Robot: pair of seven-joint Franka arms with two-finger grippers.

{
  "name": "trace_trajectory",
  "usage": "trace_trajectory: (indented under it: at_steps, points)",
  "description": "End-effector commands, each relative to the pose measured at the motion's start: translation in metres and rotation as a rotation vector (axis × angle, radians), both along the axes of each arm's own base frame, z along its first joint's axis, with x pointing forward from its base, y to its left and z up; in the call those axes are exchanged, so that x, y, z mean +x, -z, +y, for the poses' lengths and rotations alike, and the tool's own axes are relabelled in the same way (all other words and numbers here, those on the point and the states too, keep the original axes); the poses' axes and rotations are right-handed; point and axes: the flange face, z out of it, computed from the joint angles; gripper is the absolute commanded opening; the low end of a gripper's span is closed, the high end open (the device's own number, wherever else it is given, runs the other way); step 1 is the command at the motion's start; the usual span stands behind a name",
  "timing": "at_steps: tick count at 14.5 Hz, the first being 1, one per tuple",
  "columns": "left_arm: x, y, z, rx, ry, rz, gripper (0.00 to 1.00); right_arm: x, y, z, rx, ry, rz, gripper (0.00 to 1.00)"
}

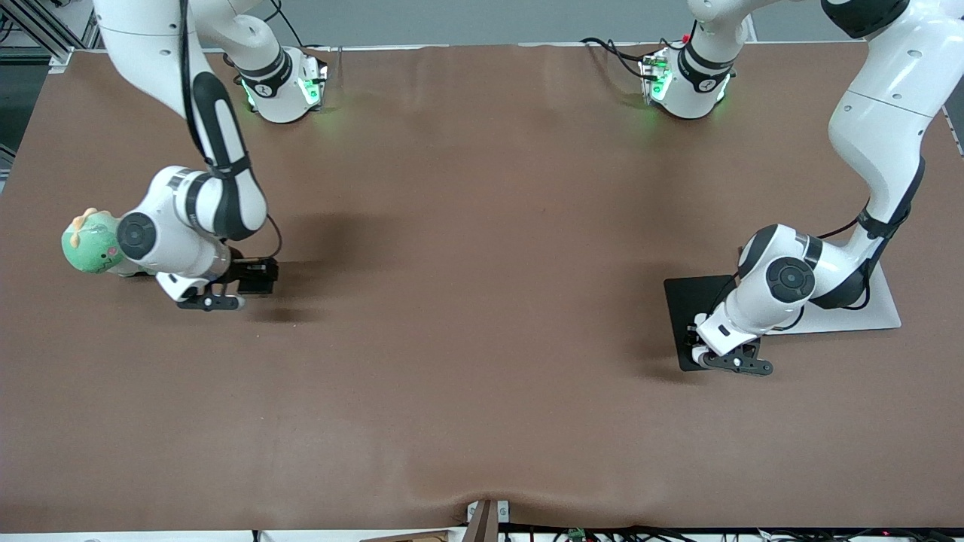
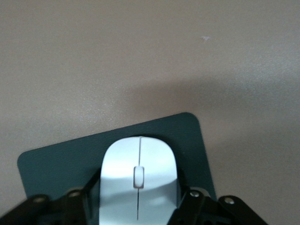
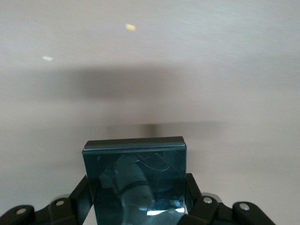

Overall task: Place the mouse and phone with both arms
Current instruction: 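Lower the mouse onto the pad while the right gripper carries the phone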

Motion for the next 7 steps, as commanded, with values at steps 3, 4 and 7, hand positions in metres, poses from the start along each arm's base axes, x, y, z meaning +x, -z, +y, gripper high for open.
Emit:
trace_trajectory:
  at_steps: [3,4,7]
  points:
    - [0.005,-0.010,0.005,0.008,0.005,-0.040,1.00,-0.022,0.002,-0.051,0.034,-0.029,0.006,0.00]
    - [0.008,-0.019,0.006,0.011,0.001,-0.056,1.00,-0.024,0.004,-0.052,0.027,-0.030,-0.001,0.00]
    - [0.011,-0.040,-0.002,0.018,0.003,-0.080,1.00,-0.048,0.029,-0.049,-0.041,-0.045,-0.038,0.00]
